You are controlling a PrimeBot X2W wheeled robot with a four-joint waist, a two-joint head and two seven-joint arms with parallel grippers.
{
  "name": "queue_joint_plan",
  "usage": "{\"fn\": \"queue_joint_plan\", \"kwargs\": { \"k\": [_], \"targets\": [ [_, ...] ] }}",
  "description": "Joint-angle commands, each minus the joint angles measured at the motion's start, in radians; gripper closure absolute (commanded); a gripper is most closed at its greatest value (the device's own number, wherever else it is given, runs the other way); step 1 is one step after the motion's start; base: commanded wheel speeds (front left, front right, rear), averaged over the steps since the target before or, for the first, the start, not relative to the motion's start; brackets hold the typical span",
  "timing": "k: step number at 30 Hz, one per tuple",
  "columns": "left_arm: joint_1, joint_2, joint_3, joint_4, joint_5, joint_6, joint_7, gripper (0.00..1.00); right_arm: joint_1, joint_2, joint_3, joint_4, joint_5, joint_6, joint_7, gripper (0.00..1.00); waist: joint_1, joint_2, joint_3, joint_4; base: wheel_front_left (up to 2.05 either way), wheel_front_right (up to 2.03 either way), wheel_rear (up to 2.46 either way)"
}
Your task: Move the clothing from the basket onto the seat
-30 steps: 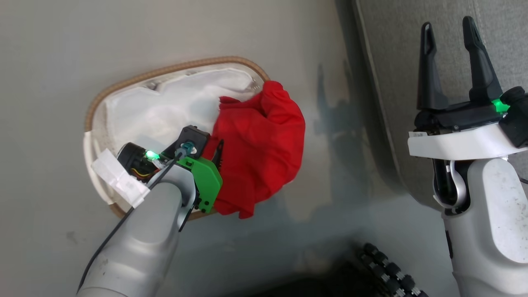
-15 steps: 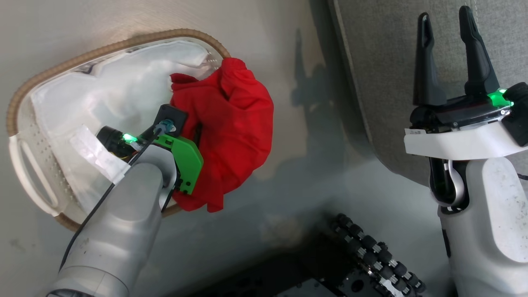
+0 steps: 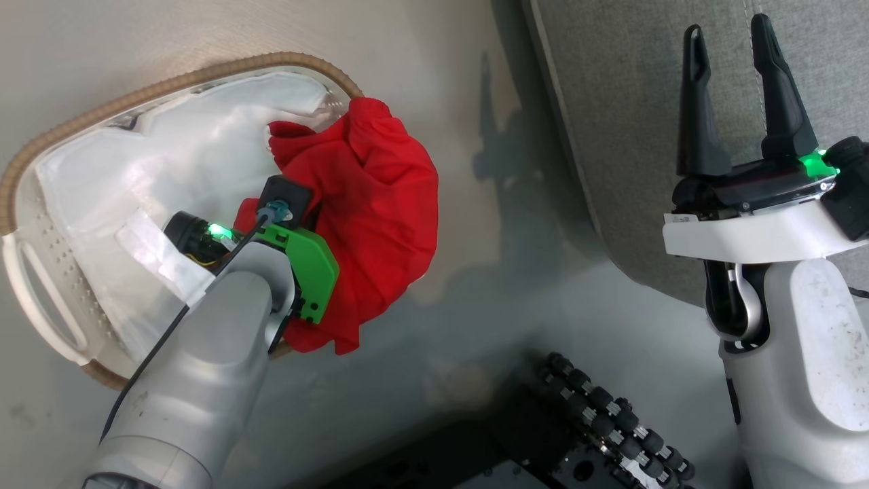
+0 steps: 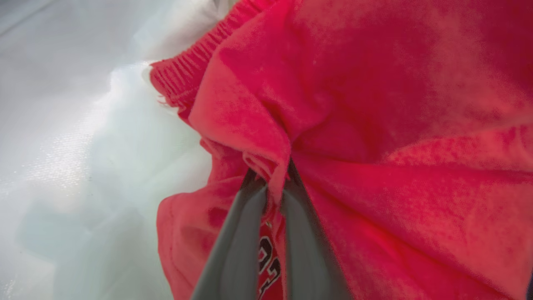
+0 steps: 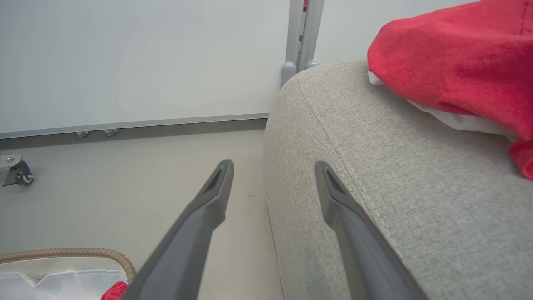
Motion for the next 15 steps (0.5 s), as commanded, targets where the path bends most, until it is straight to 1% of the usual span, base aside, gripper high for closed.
{"fn": "queue_joint_plan", "kwargs": {
  "k": [1, 6, 11, 15],
  "targets": [
    [0.007, 0.01, -0.006, 0.001, -0.011, -0.004, -0.017, 1.0, 0.003, -0.002, -0.004, 0.009, -0.009, -0.001, -0.002, 0.0, -0.0001, -0.0001, -0.03, 0.018, 0.0, 0.0, 0.0],
    [0.035, 0.019, -0.029, 0.002, -0.023, -0.004, -0.074, 1.0, 0.016, -0.002, -0.006, 0.029, -0.042, -0.001, -0.002, 0.0, -0.0001, -0.0001, -0.107, 0.055, 0.0, 0.0, 0.0],
    [0.067, 0.02, -0.033, -0.017, -0.043, -0.004, -0.127, 1.0, 0.042, -0.003, -0.015, 0.06, -0.081, -0.001, -0.002, 0.0, -0.0001, -0.0001, -0.215, 0.102, 0.0, 0.0, 0.0],
    [0.093, 0.025, -0.046, -0.06, -0.068, -0.004, -0.152, 1.0, 0.074, -0.003, -0.024, 0.086, -0.112, -0.001, -0.002, 0.0, -0.0001, -0.0001, -0.313, 0.139, 0.0, 0.0, 0.0]
  ]
}}
